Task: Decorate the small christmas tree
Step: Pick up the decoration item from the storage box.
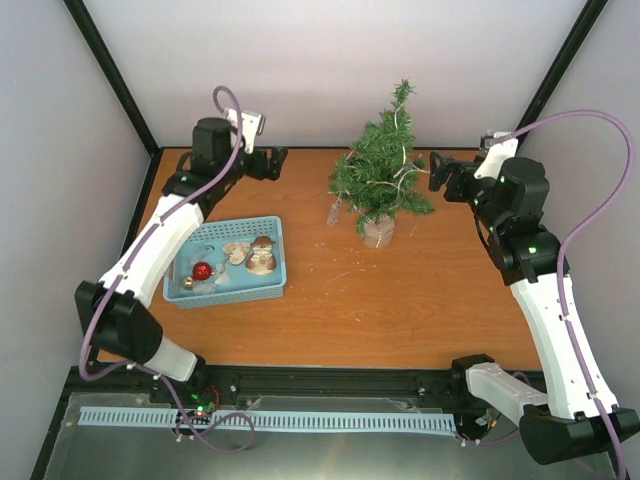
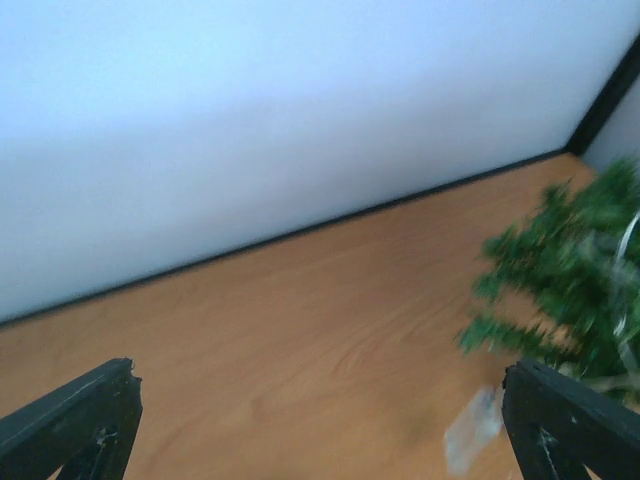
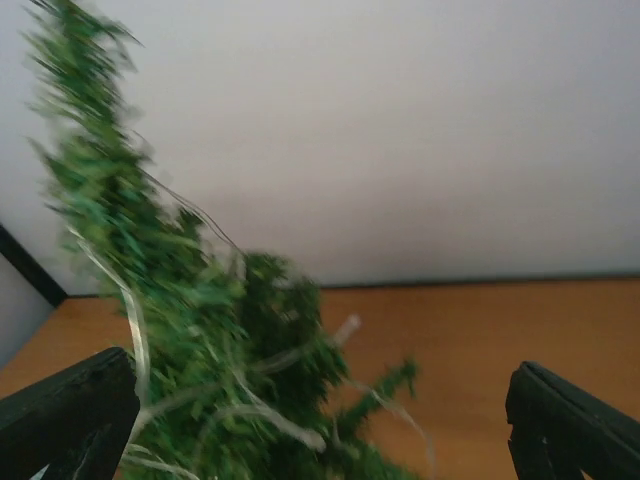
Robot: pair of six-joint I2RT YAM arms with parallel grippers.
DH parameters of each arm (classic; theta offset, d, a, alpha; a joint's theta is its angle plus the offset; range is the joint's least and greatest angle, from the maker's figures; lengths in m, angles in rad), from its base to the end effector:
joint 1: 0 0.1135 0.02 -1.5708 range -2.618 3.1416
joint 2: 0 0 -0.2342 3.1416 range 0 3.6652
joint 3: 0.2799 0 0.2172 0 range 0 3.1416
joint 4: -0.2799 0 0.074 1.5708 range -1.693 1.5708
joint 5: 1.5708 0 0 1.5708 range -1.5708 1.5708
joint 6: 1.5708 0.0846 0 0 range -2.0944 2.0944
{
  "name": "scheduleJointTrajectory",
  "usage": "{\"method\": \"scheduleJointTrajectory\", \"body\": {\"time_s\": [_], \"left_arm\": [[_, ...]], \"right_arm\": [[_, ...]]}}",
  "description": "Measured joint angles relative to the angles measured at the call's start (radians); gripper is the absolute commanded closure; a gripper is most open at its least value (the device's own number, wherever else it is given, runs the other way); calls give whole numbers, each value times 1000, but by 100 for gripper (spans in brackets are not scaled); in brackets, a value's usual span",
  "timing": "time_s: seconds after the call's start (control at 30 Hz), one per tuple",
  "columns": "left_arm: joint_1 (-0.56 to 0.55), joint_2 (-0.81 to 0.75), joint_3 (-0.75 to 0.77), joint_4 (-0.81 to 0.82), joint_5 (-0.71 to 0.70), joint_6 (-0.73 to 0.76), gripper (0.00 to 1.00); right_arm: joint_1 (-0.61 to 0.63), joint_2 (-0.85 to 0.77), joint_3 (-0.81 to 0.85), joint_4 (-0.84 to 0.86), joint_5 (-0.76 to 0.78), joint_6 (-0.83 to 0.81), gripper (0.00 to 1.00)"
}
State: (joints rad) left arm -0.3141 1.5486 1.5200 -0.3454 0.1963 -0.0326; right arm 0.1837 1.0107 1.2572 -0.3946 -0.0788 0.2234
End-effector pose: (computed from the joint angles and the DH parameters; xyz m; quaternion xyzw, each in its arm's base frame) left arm 0.3480 -0.1304 0.3443 0.1700 0.8064 -0.1765 0.5382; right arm 0.2347 0.0504 0.3977 -0.0107 0.7573 0.1611 0.6329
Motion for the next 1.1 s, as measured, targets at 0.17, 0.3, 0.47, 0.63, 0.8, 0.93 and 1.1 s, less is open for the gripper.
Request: {"method": "scheduleJointTrajectory", "body": {"time_s": [0.17,0.3,0.47,0.63,0.8,0.93,1.1], "left_arm": [[0,-179,-253,-42,-172,-66,0],[12,-295,-452,-74,-250,-145,15],[29,-317,-581,-93,-315,-285,29],[117,-316,-677,-96,-374,-460,21],[200,-316,-691,-124,-446,-608,20],[218,-300,-691,-153,-486,-693,21],[219,-205,-671,-269,-513,-797,24]], "right_arm": [[0,-85,-106,-80,87,84,0],[0,-163,-217,-90,77,113,7],[0,-138,-327,-65,-14,138,14],[0,-125,-399,-64,-79,143,13],[0,-171,-400,-27,-105,126,12],[0,-192,-400,-2,-99,117,12],[0,-192,-400,11,-101,113,12]]}}
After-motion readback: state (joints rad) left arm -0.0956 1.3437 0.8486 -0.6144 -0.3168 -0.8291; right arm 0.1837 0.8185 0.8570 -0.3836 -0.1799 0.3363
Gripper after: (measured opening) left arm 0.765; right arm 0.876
